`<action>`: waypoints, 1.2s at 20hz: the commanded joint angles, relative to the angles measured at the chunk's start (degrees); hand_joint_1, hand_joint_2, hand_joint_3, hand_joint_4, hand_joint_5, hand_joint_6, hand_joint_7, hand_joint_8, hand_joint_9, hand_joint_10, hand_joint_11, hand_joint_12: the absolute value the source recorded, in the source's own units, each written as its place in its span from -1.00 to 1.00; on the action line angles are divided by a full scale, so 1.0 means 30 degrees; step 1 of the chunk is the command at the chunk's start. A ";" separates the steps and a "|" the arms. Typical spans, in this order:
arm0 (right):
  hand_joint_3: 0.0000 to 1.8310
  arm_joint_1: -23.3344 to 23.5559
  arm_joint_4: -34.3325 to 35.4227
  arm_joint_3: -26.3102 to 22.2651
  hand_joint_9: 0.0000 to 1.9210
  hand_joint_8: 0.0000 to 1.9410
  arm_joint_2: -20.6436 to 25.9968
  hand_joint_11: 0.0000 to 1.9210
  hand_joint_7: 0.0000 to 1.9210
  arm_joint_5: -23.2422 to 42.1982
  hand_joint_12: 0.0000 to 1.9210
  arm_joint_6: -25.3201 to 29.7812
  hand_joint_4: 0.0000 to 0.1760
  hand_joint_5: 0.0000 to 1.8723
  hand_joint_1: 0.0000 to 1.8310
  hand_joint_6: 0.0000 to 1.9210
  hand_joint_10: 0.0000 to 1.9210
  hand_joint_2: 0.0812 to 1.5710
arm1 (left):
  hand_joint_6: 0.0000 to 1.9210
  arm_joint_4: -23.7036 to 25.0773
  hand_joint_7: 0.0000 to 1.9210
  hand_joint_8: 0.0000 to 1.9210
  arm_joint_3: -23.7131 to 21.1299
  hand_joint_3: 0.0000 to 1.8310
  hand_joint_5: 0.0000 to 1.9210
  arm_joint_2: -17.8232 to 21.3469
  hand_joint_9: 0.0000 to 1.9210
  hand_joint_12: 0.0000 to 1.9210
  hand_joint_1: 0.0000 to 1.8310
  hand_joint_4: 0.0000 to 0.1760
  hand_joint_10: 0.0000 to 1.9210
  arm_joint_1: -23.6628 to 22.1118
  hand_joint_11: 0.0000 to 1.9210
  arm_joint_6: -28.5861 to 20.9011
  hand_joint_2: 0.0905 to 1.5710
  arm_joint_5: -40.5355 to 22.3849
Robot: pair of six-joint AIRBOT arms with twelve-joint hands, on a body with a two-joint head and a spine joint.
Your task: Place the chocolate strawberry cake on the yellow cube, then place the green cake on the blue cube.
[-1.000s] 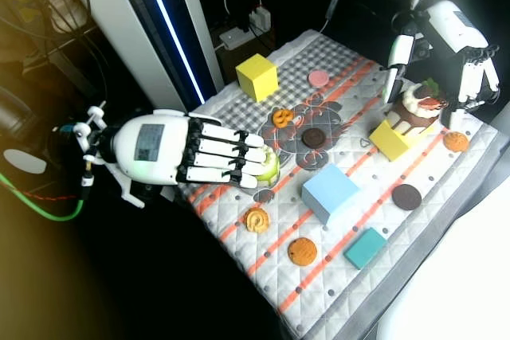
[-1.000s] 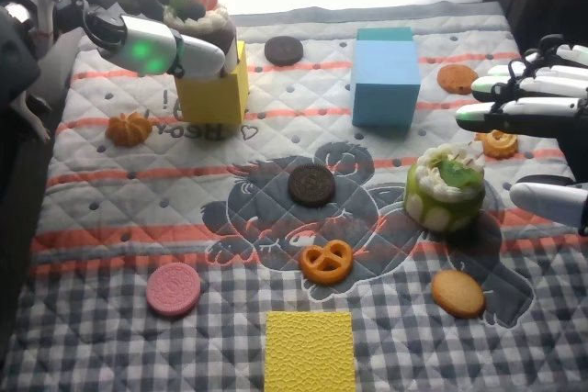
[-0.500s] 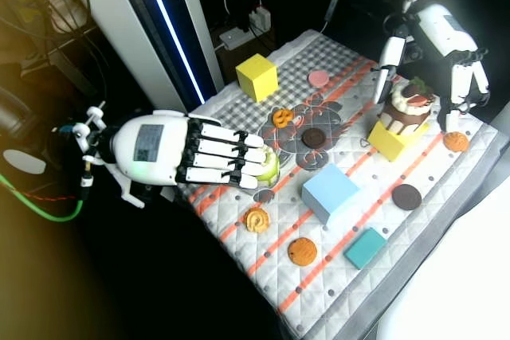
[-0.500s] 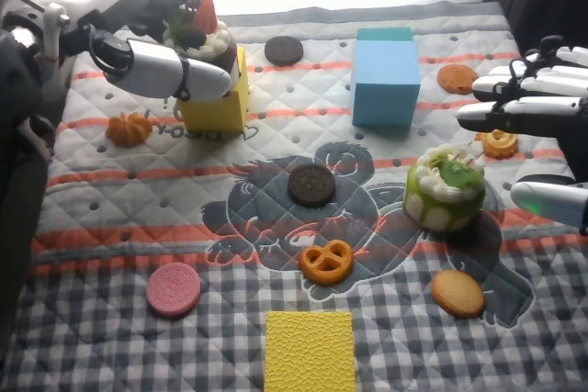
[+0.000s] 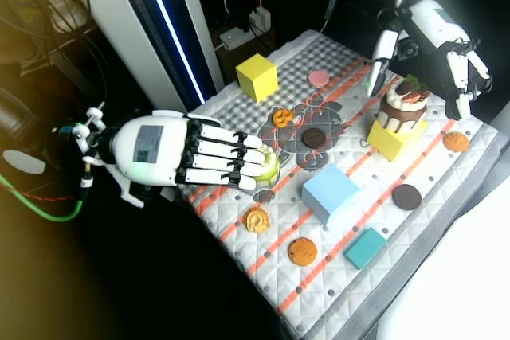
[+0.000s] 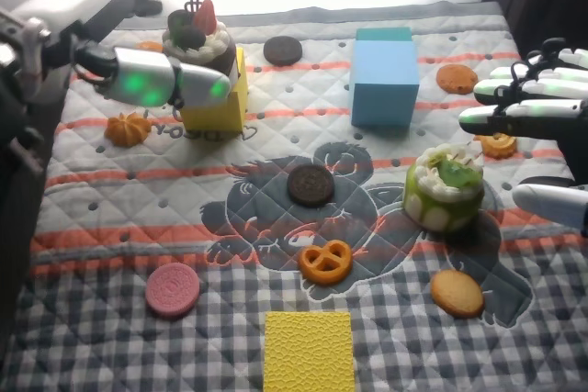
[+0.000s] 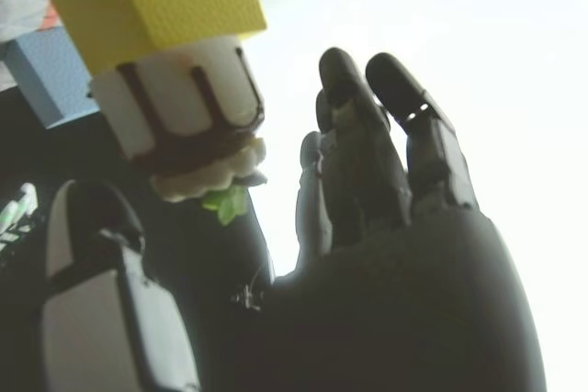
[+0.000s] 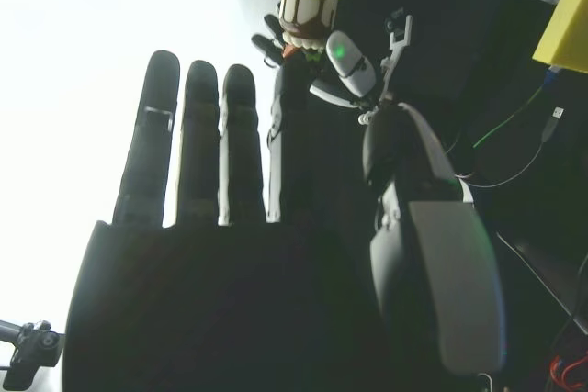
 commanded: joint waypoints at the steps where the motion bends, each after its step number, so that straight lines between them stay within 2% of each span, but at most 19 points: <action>1: -1.00 0.0181 0.0500 0.0014 -0.68 -1.00 -0.0015 -0.90 -0.63 0.2447 -0.33 0.0119 -0.44 -0.48 -0.57 -1.00 -1.00 0.66 | -1.00 0.0434 -0.75 -1.00 -0.0243 -1.00 -0.95 0.0386 -0.63 0.15 -0.30 1.00 -1.00 0.0150 -1.00 -0.0077 -0.08 -0.3191; 2: -1.00 0.0212 0.0595 0.0020 -0.71 -1.00 -0.0015 -0.93 -0.64 0.2545 -0.34 0.0119 -0.44 -0.50 -0.62 -1.00 -1.00 0.66 | -1.00 0.0521 -0.78 -1.00 -0.0921 -1.00 -0.96 0.0753 -0.65 0.12 -0.29 1.00 -1.00 0.0696 -1.00 -0.0087 -0.07 -0.4167; 3: -1.00 0.0255 0.0629 0.0031 -0.73 -1.00 -0.0015 -0.97 -0.65 0.2558 -0.30 0.0118 -0.32 -0.52 -0.66 -1.00 -1.00 0.63 | -1.00 0.0609 -0.80 -1.00 -0.1506 -1.00 -0.98 0.1061 -0.65 0.14 -0.32 1.00 -1.00 0.1191 -1.00 -0.0180 -0.06 -0.4934; 5: -1.00 0.0466 0.0649 0.0075 -0.75 -1.00 -0.0029 -1.00 -0.66 0.2556 -0.31 0.0114 -0.21 -0.57 -0.67 -1.00 -1.00 0.56 | -1.00 0.1064 -0.91 -1.00 -0.2833 -1.00 -1.00 0.1897 -0.85 -0.38 -0.31 1.00 -0.98 0.2522 -1.00 -0.1279 -0.07 -0.6901; 6: -1.00 0.0552 0.0647 0.0106 -0.76 -1.00 -0.0078 -0.98 -0.68 0.2550 -0.37 0.0089 -0.08 -0.60 -0.57 -1.00 -1.00 0.49 | -1.00 0.1362 -0.98 -1.00 -0.3301 -1.00 -1.00 0.2245 -0.96 -0.79 -0.31 1.00 -0.98 0.3095 -1.00 -0.2381 -0.09 -0.7742; 7: -1.00 0.0647 0.0647 0.0184 -0.79 -1.00 -0.0195 -0.99 -0.70 0.2524 -0.39 0.0056 -0.02 -0.63 -0.52 -1.00 -1.00 0.46 | -1.00 0.1780 -1.00 -1.00 -0.3809 -1.00 -1.00 0.2674 -0.98 -0.96 -0.32 1.00 -0.98 0.3838 -1.00 -0.3729 -0.10 -0.8599; 8: -1.00 0.0830 0.0647 0.0343 -0.78 -1.00 -0.0405 -0.98 -0.70 0.2316 -0.39 0.0055 -0.17 -0.63 -0.47 -1.00 -1.00 0.44 | -1.00 0.2252 -1.00 -1.00 -0.4334 -1.00 -1.00 0.3142 -0.96 -0.98 -0.33 1.00 -0.97 0.4749 -0.97 -0.5282 -0.09 -0.9703; 9: -1.00 0.1065 0.0637 0.0516 -0.77 -1.00 -0.0670 -0.98 -0.70 0.1886 -0.38 0.0055 -0.19 -0.64 -0.43 -1.00 -0.99 0.43 | -1.00 0.2720 -0.99 -1.00 -0.4999 -1.00 -1.00 0.3708 -0.93 -0.97 -0.34 1.00 -0.97 0.5549 -0.94 -0.6208 -0.08 -1.0853; 11: -1.00 0.1279 0.0622 0.0757 -0.73 -1.00 -0.1043 -1.00 -0.67 0.1353 -0.27 0.0060 -0.24 -0.64 -0.39 -1.00 -0.99 0.38 | -1.00 0.3352 -1.00 -1.00 -0.5958 -1.00 -1.00 0.4477 -1.00 -1.00 -0.38 1.00 -1.00 0.6286 -1.00 -0.6217 -0.10 -1.1783; 12: -1.00 0.1377 0.0616 0.0868 -0.71 -1.00 -0.1195 -1.00 -0.67 0.1040 -0.21 0.0060 -0.19 -0.65 -0.39 -1.00 -0.99 0.36 | -1.00 0.3657 -1.00 -1.00 -0.6303 -1.00 -1.00 0.4783 -0.98 -0.99 -0.13 0.97 -0.99 0.6510 -0.98 -0.6217 -0.08 -1.2134; 13: -1.00 0.1508 0.0605 0.0981 -0.71 -1.00 -0.1383 -1.00 -0.67 0.0665 -0.20 0.0060 -0.38 -0.65 -0.36 -1.00 -0.99 0.34 | -1.00 0.4095 -1.00 -1.00 -0.6733 -1.00 -1.00 0.5153 -1.00 -1.00 -0.02 0.99 -1.00 0.6773 -1.00 -0.6217 -0.10 -1.2515; 15: -1.00 0.1783 0.0467 0.1275 -0.70 -1.00 -0.1845 -1.00 -0.66 -0.0058 -0.19 0.0064 -0.53 -0.64 -0.30 -1.00 -0.99 0.32 | -1.00 0.4700 -0.98 -0.99 -0.7317 -0.99 -1.00 0.5560 -1.00 -1.00 0.09 0.95 -1.00 0.7287 -1.00 -0.6217 -0.06 -1.3003; 17: -1.00 0.2190 0.0207 0.1584 -0.65 -1.00 -0.2215 -0.99 -0.65 -0.0832 -0.08 0.0068 -0.74 -0.58 -0.22 -1.00 -0.99 0.28 | -1.00 0.4780 -0.99 -1.00 -0.7749 -0.98 -1.00 0.5831 -1.00 -1.00 0.01 1.00 -1.00 0.7923 -1.00 -0.6216 -0.03 -1.3525; 19: -1.00 0.2864 -0.0266 0.1974 -0.60 -1.00 -0.2660 -0.98 -0.60 -0.1817 0.03 0.0116 -0.53 -0.55 -0.07 -1.00 -1.00 0.24 | -1.00 0.4672 -0.97 -0.99 -0.8123 -0.98 -1.00 0.6047 -1.00 -1.00 -0.04 1.00 -1.00 0.8611 -1.00 -0.6217 -0.02 -1.4352; 20: -1.00 0.3086 -0.0461 0.2178 -0.63 -0.99 -0.2888 -0.99 -0.59 -0.2134 0.03 0.0217 -0.44 -0.53 0.01 -0.99 -1.00 0.22 | -1.00 0.4668 -0.97 -0.99 -0.8206 -0.99 -1.00 0.6057 -1.00 -1.00 0.01 1.00 -1.00 0.8790 -1.00 -0.6217 -0.04 -1.4554; 21: -1.00 0.3325 -0.0643 0.2422 -0.64 -0.99 -0.3163 -0.99 -0.59 -0.2404 0.03 0.0419 -0.49 -0.52 0.04 -0.99 -1.00 0.21 | -1.00 0.4668 -0.98 -1.00 -0.8232 -0.99 -1.00 0.6045 -1.00 -1.00 0.04 0.96 -1.00 0.8836 -1.00 -0.6217 -0.04 -1.4591; 22: -1.00 0.3477 -0.0788 0.2579 -0.65 -0.99 -0.3342 -1.00 -0.58 -0.2614 0.06 0.0540 -0.44 -0.50 0.06 -0.99 -1.00 0.22 | -1.00 0.4631 -0.98 -1.00 -0.8228 -0.99 -1.00 0.6013 -1.00 -1.00 0.02 0.99 -1.00 0.8834 -1.00 -0.6217 -0.04 -1.4541; 23: -1.00 0.3714 -0.1015 0.2766 -0.60 -0.99 -0.3564 -1.00 -0.53 -0.2881 0.09 0.0679 0.16 -0.47 0.11 -0.99 -0.99 0.23 | -1.00 0.4515 -0.97 -1.00 -0.8209 -1.00 -1.00 0.5984 -1.00 -1.00 0.00 1.00 -1.00 0.8830 -1.00 -0.6217 -0.06 -1.4484; 24: -1.00 0.3793 -0.1105 0.2793 -0.53 -0.99 -0.3598 -1.00 -0.47 -0.2965 0.19 0.0692 0.39 -0.43 0.13 -0.99 -0.98 0.24 | -1.00 0.4471 -0.96 -0.99 -0.8204 -1.00 -1.00 0.5979 -1.00 -1.00 -0.02 0.84 -1.00 0.8838 -1.00 -0.6217 -0.05 -1.4489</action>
